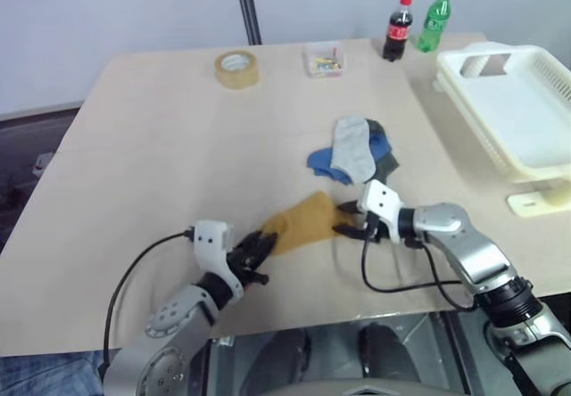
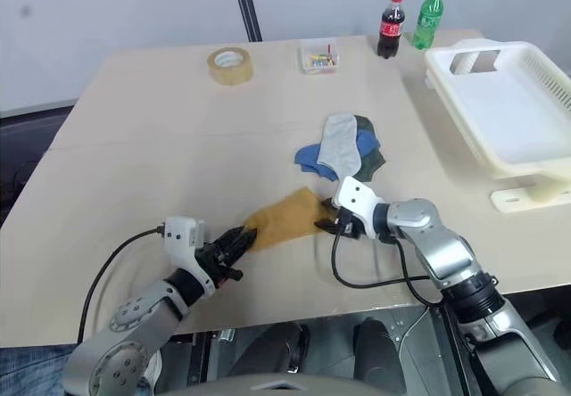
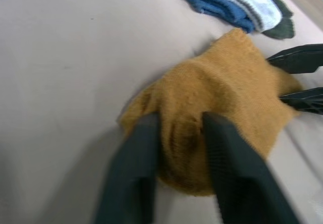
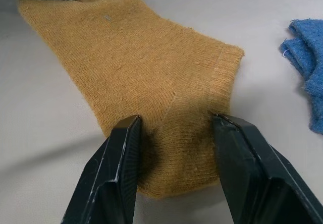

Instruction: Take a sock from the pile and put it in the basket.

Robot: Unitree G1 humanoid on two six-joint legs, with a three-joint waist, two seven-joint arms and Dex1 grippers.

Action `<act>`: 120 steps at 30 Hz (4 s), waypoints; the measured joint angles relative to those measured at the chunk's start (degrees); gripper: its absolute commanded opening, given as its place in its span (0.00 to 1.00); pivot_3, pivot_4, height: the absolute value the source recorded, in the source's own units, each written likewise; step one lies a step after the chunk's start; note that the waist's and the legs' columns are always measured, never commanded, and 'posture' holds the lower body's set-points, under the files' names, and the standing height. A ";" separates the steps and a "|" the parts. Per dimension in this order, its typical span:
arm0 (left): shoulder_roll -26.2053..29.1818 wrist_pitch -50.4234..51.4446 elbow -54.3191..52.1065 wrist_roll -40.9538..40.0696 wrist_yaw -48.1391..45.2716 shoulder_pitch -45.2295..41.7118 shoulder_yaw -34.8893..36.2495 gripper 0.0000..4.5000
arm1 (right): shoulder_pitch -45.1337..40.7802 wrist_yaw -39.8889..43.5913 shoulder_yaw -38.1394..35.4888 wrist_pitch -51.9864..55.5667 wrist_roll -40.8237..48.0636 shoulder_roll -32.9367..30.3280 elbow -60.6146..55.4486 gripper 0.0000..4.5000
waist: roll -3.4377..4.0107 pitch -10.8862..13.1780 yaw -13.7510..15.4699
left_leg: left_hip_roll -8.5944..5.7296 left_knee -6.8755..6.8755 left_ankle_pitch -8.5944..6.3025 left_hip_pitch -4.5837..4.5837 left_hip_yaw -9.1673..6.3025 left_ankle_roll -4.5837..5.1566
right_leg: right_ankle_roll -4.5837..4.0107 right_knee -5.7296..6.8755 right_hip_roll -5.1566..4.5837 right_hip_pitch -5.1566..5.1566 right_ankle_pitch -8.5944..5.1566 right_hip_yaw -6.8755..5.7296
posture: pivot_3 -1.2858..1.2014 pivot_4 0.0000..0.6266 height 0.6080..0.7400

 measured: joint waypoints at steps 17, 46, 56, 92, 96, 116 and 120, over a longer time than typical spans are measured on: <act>-1.03 10.12 4.47 -20.83 1.44 -2.57 10.08 0.83 | 0.86 0.06 -0.89 1.11 -0.03 -0.93 -1.23 0.52 | -0.01 -0.01 0.50 | 0.00 0.05 0.00 0.03 -0.12 0.00 | 0.00 -0.01 -0.01 0.12 0.00 -0.14 | 0.52 0.24 1.00; -0.72 15.15 18.50 -35.35 0.79 -13.42 9.34 0.83 | -5.66 1.33 2.87 -7.34 -6.42 5.44 8.07 0.52 | -0.01 -0.02 0.30 | -0.03 0.14 0.00 0.08 -0.17 -0.02 | 0.00 -0.01 0.00 0.19 0.01 -0.16 | 0.52 0.24 1.00; -4.70 13.05 19.12 -36.99 -0.50 -19.03 6.30 0.83 | -6.83 1.89 2.69 -6.24 -6.46 7.45 9.58 0.52 | -0.02 -0.03 -0.09 | -0.02 0.15 0.00 0.08 -0.15 -0.02 | 0.00 0.00 0.00 0.19 0.01 -0.14 | 0.52 0.24 1.00; -7.95 11.06 31.48 -28.70 -15.65 -26.72 0.58 0.84 | -4.43 -3.82 -19.12 34.23 22.92 1.86 -6.34 0.99 | -0.06 0.02 0.28 | -0.06 0.12 -0.05 -0.11 -0.20 0.06 | 0.01 -0.17 -0.08 0.11 0.01 -0.19 | 0.52 0.24 1.00; -7.92 11.05 31.70 -28.02 -17.05 -26.62 0.59 0.84 | -4.71 -4.25 -17.81 35.04 23.64 2.95 -6.25 0.99 | -0.06 0.03 0.30 | -0.06 0.12 -0.05 -0.12 -0.19 0.06 | 0.01 -0.18 -0.08 0.11 0.01 -0.19 | 0.52 0.24 1.00; -9.29 10.32 33.16 -25.57 -17.95 -26.63 1.03 0.84 | -5.21 -2.50 -11.68 31.37 22.55 2.19 -5.56 0.99 | -0.07 0.02 0.26 | -0.06 0.13 -0.05 -0.11 -0.20 0.06 | 0.01 -0.18 -0.08 0.11 0.01 -0.20 | 0.52 0.24 1.00; -9.35 10.20 33.14 -25.58 -17.93 -26.23 1.09 0.84 | -5.22 -4.64 -11.96 31.24 22.19 3.86 -5.33 0.99 | -0.07 0.02 0.20 | -0.06 0.13 -0.05 -0.10 -0.20 0.06 | 0.01 -0.18 -0.07 0.11 0.01 -0.18 | 0.52 0.24 1.00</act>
